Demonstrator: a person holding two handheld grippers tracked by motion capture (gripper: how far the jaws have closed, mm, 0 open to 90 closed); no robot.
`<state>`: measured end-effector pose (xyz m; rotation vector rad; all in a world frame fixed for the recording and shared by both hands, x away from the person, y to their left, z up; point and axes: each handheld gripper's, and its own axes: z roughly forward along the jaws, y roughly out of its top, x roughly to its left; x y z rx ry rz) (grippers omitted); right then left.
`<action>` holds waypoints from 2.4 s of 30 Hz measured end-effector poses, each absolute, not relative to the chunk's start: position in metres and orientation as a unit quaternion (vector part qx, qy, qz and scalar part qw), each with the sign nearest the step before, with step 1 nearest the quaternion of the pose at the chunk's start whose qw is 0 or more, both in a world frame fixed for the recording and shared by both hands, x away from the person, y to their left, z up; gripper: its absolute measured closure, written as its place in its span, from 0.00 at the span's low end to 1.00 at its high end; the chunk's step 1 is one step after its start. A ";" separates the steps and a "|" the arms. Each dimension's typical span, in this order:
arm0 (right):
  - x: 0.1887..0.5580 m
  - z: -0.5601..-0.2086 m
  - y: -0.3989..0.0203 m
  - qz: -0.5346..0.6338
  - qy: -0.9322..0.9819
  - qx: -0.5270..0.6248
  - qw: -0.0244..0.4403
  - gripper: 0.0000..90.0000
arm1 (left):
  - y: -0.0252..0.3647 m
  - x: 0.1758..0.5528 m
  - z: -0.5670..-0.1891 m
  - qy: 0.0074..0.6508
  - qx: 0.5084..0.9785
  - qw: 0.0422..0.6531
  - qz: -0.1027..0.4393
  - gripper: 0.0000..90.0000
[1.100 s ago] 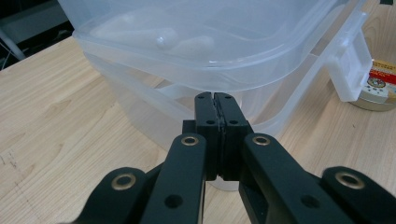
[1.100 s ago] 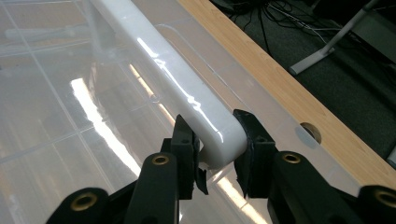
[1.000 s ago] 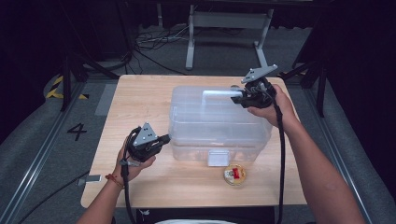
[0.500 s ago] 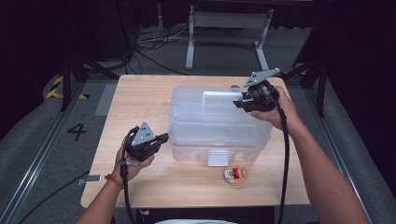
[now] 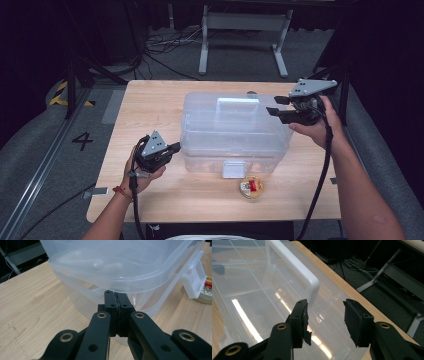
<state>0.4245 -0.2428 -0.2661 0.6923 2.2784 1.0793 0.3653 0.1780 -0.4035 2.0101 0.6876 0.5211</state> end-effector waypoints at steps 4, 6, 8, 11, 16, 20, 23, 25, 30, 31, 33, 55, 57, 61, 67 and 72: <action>0.413 -0.269 -0.266 0.417 0.820 0.266 0.286 0.57 | 0.178 0.366 -0.403 0.281 0.816 0.459 0.211 0.99; 0.409 -0.271 -0.275 0.422 0.817 0.269 0.287 0.56 | 0.177 0.366 -0.403 0.281 0.816 0.459 0.212 0.99; 0.407 -0.273 -0.280 0.418 0.816 0.271 0.294 0.55 | 0.177 0.366 -0.403 0.281 0.816 0.459 0.211 0.99; 0.401 -0.278 -0.292 0.421 0.812 0.274 0.298 0.50 | 0.177 0.366 -0.403 0.280 0.816 0.459 0.212 0.99; 0.391 -0.294 -0.314 0.434 0.803 0.284 0.295 0.45 | 0.177 0.367 -0.403 0.282 0.815 0.460 0.210 1.00; 0.388 -0.314 -0.328 0.429 0.805 0.293 0.286 0.44 | 0.176 0.369 -0.403 0.280 0.815 0.463 0.207 1.00; 0.387 -0.329 -0.338 0.436 0.805 0.300 0.269 0.43 | 0.176 0.371 -0.404 0.278 0.816 0.463 0.205 1.00; 0.387 -0.332 -0.340 0.434 0.806 0.301 0.268 0.43 | 0.176 0.372 -0.404 0.278 0.816 0.463 0.206 1.00; 0.385 -0.355 -0.344 0.432 0.807 0.306 0.260 0.42 | 0.175 0.372 -0.402 0.278 0.815 0.464 0.209 1.00; 0.385 -0.358 -0.344 0.429 0.810 0.306 0.257 0.42 | 0.175 0.372 -0.402 0.278 0.814 0.464 0.209 1.00; 0.385 -0.367 -0.342 0.428 0.814 0.304 0.250 0.41 | 0.175 0.371 -0.402 0.279 0.815 0.462 0.211 1.00; 0.393 -0.389 -0.330 0.461 0.807 0.292 0.227 0.41 | 0.174 0.373 -0.396 0.281 0.808 0.470 0.217 1.00; 0.393 -0.388 -0.329 0.462 0.805 0.292 0.231 0.42 | 0.173 0.372 -0.396 0.283 0.807 0.469 0.219 1.00; 0.391 -0.388 -0.329 0.469 0.798 0.292 0.242 0.44 | 0.171 0.373 -0.395 0.283 0.807 0.470 0.219 0.99; 0.388 -0.387 -0.328 0.469 0.794 0.284 0.261 0.47 | 0.169 0.372 -0.396 0.279 0.809 0.465 0.225 0.98; 0.389 -0.386 -0.329 0.482 0.787 0.280 0.266 0.50 | 0.169 0.371 -0.396 0.281 0.810 0.463 0.226 0.97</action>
